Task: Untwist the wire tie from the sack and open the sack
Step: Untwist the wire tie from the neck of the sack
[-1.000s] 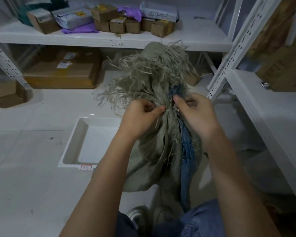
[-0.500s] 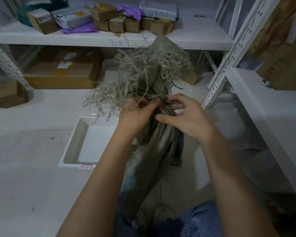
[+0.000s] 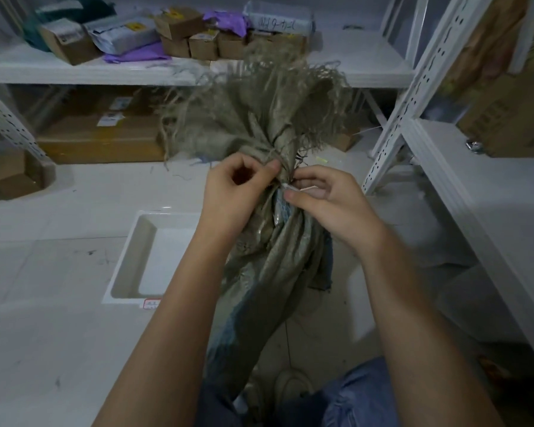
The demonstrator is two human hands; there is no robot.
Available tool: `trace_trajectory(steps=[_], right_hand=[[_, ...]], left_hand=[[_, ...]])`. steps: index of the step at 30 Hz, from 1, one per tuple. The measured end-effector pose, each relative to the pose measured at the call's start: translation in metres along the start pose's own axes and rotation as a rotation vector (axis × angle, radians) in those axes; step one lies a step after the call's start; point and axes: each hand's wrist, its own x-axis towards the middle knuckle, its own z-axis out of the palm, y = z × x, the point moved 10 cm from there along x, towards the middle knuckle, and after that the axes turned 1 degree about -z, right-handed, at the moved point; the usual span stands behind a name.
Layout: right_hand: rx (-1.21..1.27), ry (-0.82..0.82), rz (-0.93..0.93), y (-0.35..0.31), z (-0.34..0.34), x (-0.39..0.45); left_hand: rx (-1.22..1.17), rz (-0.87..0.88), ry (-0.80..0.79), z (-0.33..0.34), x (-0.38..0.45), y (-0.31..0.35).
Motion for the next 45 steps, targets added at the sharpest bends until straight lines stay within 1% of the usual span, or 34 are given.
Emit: trace_trajectory(steps=[2,4,7,10,12,14,16,19,20,22,24,27,29,31,33,37,40,45], right_hand=[[0.047,0.059,0.009,0.001,-0.006,0.001],[0.077,0.096,0.003,0.000,-0.011,0.001],[0.088,0.122,-0.021,-0.001,-0.016,-0.001],[0.094,0.152,-0.057,-0.003,-0.023,-0.004],[0.080,0.178,-0.117,-0.009,-0.030,-0.004],[0.064,0.167,-0.157,-0.014,-0.032,-0.005],[0.035,0.160,-0.167,-0.016,-0.031,-0.005],[0.141,0.124,-0.117,-0.017,-0.030,-0.006],[0.138,0.100,-0.118,-0.019,-0.029,-0.007],[0.017,0.060,-0.145,-0.021,-0.024,-0.009],[-0.108,0.099,-0.173,-0.023,-0.026,-0.010],[-0.114,0.221,-0.231,-0.029,-0.042,-0.012],[-0.133,0.198,-0.257,-0.032,-0.044,-0.013],[-0.223,0.164,-0.274,-0.032,-0.040,-0.013],[-0.297,0.167,-0.282,-0.032,-0.037,-0.012],[-0.450,0.217,-0.323,-0.034,-0.036,-0.014],[-0.516,0.245,-0.394,-0.041,-0.033,-0.017],[-0.554,0.320,-0.495,-0.049,-0.038,-0.024]], left_hand=[[0.008,0.107,-0.078,0.006,-0.001,0.011],[0.055,0.174,-0.186,0.016,-0.005,0.018],[0.133,0.169,-0.315,0.032,-0.011,0.020],[0.135,0.127,-0.361,0.037,-0.013,0.013],[0.113,0.145,-0.382,0.040,-0.015,0.014],[0.128,0.205,-0.371,0.041,-0.017,0.017],[0.168,0.254,-0.321,0.042,-0.018,0.023],[0.220,0.291,-0.246,0.043,-0.019,0.030],[0.230,0.291,-0.224,0.042,-0.019,0.030],[0.223,0.270,-0.203,0.039,-0.016,0.026],[0.232,0.263,-0.205,0.038,-0.014,0.022],[0.238,0.285,-0.232,0.040,-0.016,0.019],[0.236,0.282,-0.251,0.042,-0.017,0.017],[0.237,0.280,-0.259,0.042,-0.017,0.016],[0.233,0.273,-0.261,0.042,-0.016,0.015],[0.145,0.230,-0.272,0.043,-0.016,0.012],[0.092,0.242,-0.300,0.044,-0.017,0.014],[0.133,0.293,-0.324,0.048,-0.021,0.019]])
